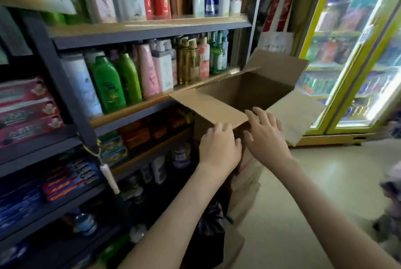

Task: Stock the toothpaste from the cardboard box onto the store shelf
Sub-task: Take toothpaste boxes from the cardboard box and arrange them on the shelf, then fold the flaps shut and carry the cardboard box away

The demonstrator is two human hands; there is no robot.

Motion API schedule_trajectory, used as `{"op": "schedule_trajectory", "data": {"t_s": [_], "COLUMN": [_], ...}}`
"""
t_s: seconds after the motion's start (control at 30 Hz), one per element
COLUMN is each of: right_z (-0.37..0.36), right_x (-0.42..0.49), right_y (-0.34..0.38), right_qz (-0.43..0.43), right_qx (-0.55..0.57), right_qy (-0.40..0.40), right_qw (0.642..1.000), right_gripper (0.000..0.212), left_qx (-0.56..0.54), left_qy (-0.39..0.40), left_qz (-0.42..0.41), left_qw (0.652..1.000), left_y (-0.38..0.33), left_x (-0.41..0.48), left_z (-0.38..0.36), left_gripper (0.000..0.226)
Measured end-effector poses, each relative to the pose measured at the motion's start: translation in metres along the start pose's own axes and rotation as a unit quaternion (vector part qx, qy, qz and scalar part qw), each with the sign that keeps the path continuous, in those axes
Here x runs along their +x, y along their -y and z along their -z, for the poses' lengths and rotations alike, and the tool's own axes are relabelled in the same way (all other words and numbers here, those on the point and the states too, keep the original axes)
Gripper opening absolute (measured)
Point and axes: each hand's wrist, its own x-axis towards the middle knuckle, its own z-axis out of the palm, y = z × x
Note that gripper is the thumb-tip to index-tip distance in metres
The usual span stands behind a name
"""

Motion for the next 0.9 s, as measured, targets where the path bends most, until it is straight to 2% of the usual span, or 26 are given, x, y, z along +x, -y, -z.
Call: {"op": "schedule_trajectory", "data": {"t_s": [0.1, 0.2, 0.27, 0.33, 0.4, 0.47, 0.5, 0.6, 0.63, 0.77, 0.83, 0.9], "right_z": [0.002, 0.001, -0.006, -0.014, -0.021, -0.029, -0.030, -0.038, -0.040, -0.058, -0.070, -0.080], "right_x": [0.022, 0.042, 0.057, 0.074, 0.093, 0.115, 0.127, 0.162, 0.174, 0.212, 0.224, 0.236], "right_y": [-0.074, -0.128, -0.160, -0.189, -0.214, -0.236, -0.247, -0.281, -0.291, -0.316, -0.320, -0.322], "right_qz": [-0.044, -0.059, -0.057, -0.048, -0.025, 0.004, 0.016, 0.036, 0.037, 0.065, 0.106, 0.139], "right_qx": [0.013, 0.025, 0.038, 0.054, 0.069, 0.077, 0.083, 0.108, 0.115, 0.113, 0.085, 0.075], "right_qy": [0.026, 0.048, 0.055, 0.063, 0.074, 0.094, 0.111, 0.148, 0.159, 0.204, 0.223, 0.244], "right_qw": [0.999, 0.997, 0.996, 0.995, 0.995, 0.993, 0.990, 0.982, 0.980, 0.970, 0.965, 0.957], "right_gripper": [0.057, 0.057, 0.056, 0.056, 0.055, 0.055, 0.054, 0.051, 0.051, 0.055, 0.057, 0.055], "left_qx": [0.056, 0.166, 0.222, 0.242, 0.225, 0.171, 0.142, 0.090, 0.076, 0.168, 0.207, 0.197], "left_qy": [0.031, 0.086, 0.101, 0.103, 0.102, 0.096, 0.082, -0.001, 0.008, 0.090, 0.136, 0.157], "left_qz": [-0.118, -0.177, -0.180, -0.177, -0.170, -0.162, -0.157, -0.140, -0.139, -0.196, -0.173, -0.124], "left_qw": [0.991, 0.966, 0.953, 0.948, 0.954, 0.967, 0.974, 0.986, 0.987, 0.962, 0.953, 0.960], "left_y": [-0.046, -0.060, -0.057, -0.053, -0.053, -0.053, -0.051, -0.046, -0.044, -0.038, -0.042, -0.046], "left_x": [0.041, 0.083, 0.109, 0.132, 0.151, 0.163, 0.168, 0.181, 0.185, 0.202, 0.210, 0.215], "left_z": [-0.031, -0.070, -0.096, -0.115, -0.130, -0.143, -0.146, -0.146, -0.145, -0.148, -0.152, -0.157], "left_gripper": [0.061, 0.079, 0.091, 0.093, 0.082, 0.061, 0.051, 0.037, 0.035, 0.064, 0.074, 0.074]}}
